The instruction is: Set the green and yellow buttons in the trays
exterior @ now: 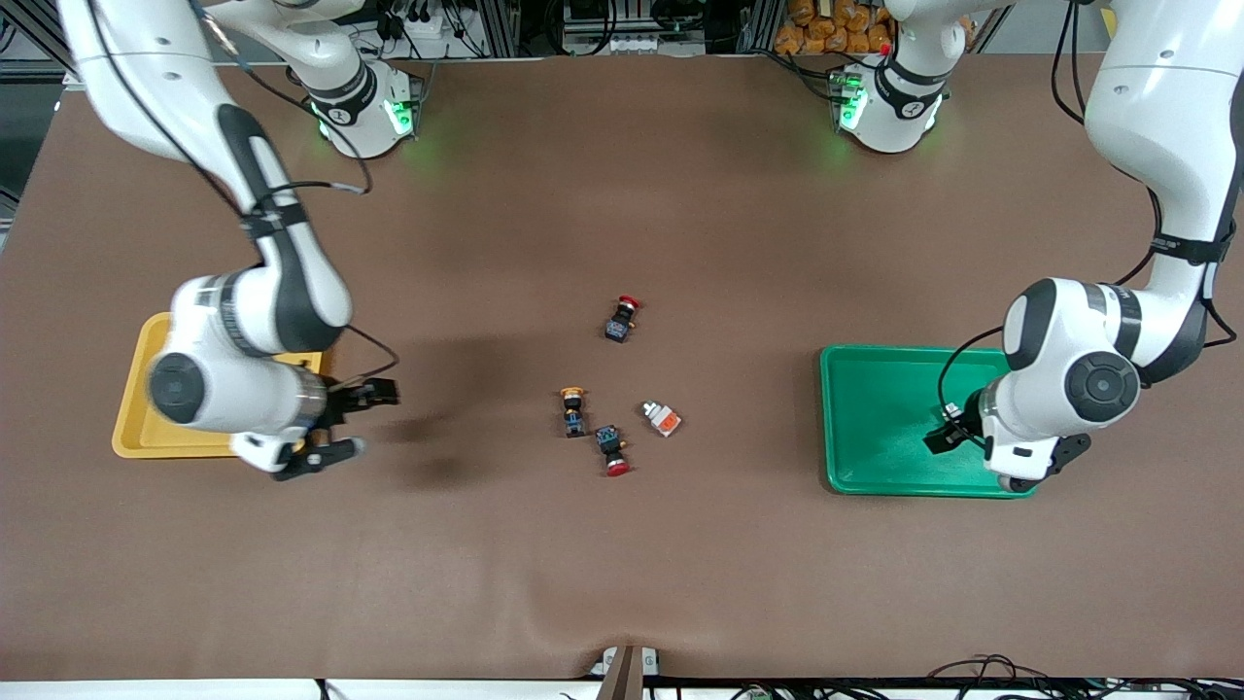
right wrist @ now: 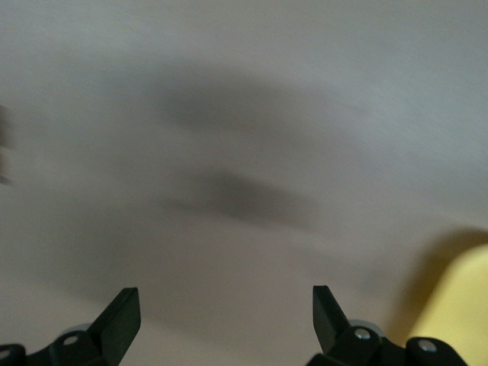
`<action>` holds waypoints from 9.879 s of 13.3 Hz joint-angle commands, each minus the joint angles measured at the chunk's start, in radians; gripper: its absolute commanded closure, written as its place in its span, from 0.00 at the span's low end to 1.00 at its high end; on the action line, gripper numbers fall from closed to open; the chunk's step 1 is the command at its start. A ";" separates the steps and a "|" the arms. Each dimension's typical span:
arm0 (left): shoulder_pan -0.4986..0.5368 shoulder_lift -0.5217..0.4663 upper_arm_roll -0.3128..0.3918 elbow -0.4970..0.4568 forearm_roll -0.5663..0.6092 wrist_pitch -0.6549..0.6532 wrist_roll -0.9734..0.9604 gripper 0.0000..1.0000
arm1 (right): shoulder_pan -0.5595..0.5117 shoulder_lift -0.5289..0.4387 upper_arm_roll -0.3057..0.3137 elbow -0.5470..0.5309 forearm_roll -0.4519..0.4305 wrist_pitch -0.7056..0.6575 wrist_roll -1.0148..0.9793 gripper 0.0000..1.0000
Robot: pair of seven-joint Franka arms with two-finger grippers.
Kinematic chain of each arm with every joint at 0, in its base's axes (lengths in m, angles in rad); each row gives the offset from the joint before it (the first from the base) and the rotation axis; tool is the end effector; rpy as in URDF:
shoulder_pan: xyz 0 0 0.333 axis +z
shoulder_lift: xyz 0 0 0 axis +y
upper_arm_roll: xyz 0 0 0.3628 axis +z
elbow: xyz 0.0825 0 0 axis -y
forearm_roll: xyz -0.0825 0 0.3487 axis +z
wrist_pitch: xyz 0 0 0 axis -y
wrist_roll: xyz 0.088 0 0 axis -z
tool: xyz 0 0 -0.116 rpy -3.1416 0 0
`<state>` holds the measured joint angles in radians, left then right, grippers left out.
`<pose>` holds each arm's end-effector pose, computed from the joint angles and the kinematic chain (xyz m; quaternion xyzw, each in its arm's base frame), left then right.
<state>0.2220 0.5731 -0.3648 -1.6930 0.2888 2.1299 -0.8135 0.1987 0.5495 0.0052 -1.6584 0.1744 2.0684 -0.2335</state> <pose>0.6585 -0.0449 0.3252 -0.9613 -0.2712 0.0303 0.0382 0.6451 0.1435 0.3318 -0.9802 -0.1696 0.0683 0.0758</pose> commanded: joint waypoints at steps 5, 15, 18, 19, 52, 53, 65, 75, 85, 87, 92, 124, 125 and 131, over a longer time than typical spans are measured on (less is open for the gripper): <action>-0.032 -0.024 -0.180 0.072 -0.082 -0.030 -0.105 0.00 | 0.188 0.076 -0.011 0.069 0.005 0.125 0.227 0.00; -0.220 0.109 -0.152 0.279 -0.115 -0.028 -0.342 0.00 | 0.375 0.225 -0.018 0.210 -0.069 0.269 0.427 0.00; -0.341 0.143 -0.056 0.332 -0.118 -0.027 -0.424 0.00 | 0.387 0.269 -0.018 0.213 -0.067 0.332 0.427 0.00; -0.387 0.155 -0.018 0.355 -0.120 -0.028 -0.449 0.00 | 0.395 0.280 -0.018 0.213 -0.067 0.347 0.427 0.00; -0.514 0.208 0.092 0.368 -0.131 -0.023 -0.527 1.00 | -0.467 0.027 -0.018 0.069 -0.076 -0.189 -0.344 1.00; -0.475 0.191 0.071 0.357 -0.138 -0.053 -0.477 1.00 | -0.496 0.053 -0.018 0.075 -0.070 -0.183 -0.416 1.00; -0.162 0.030 0.067 -0.047 -0.119 0.063 -0.130 0.32 | -0.303 -0.072 -0.014 0.105 -0.084 -0.321 -0.106 0.00; -0.170 -0.082 0.018 -0.021 -0.123 0.013 -0.112 0.00 | -0.196 -0.449 -0.021 0.046 -0.088 -0.465 0.155 0.00; -0.161 -0.265 -0.017 0.084 -0.145 -0.309 0.029 0.00 | -0.189 -0.586 -0.019 0.071 -0.124 -0.602 0.171 0.00; -0.164 -0.344 -0.017 0.099 -0.164 -0.410 0.094 0.00 | -0.193 -0.586 -0.024 0.075 -0.124 -0.616 0.171 0.00; -0.145 -0.414 -0.006 0.222 -0.181 -0.591 0.240 0.00 | -0.211 -0.577 -0.016 0.109 -0.124 -0.669 0.169 0.00; -0.429 -0.607 0.489 0.219 -0.257 -0.713 0.589 0.00 | -0.234 -0.573 -0.021 0.167 -0.102 -0.682 0.169 0.00; -0.437 -0.634 0.495 0.178 -0.255 -0.700 0.596 0.00 | -0.235 -0.571 -0.019 0.167 -0.102 -0.680 0.171 0.00; -0.490 -0.599 0.540 0.191 -0.252 -0.671 0.741 0.00 | -0.232 -0.571 -0.019 0.167 -0.101 -0.682 0.171 0.00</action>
<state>-0.2395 -0.0286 0.1628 -1.5014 0.0362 1.4442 -0.1033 -0.0192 -0.0178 -0.0236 -1.5029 0.0623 1.4013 -0.0766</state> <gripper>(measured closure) 0.000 0.000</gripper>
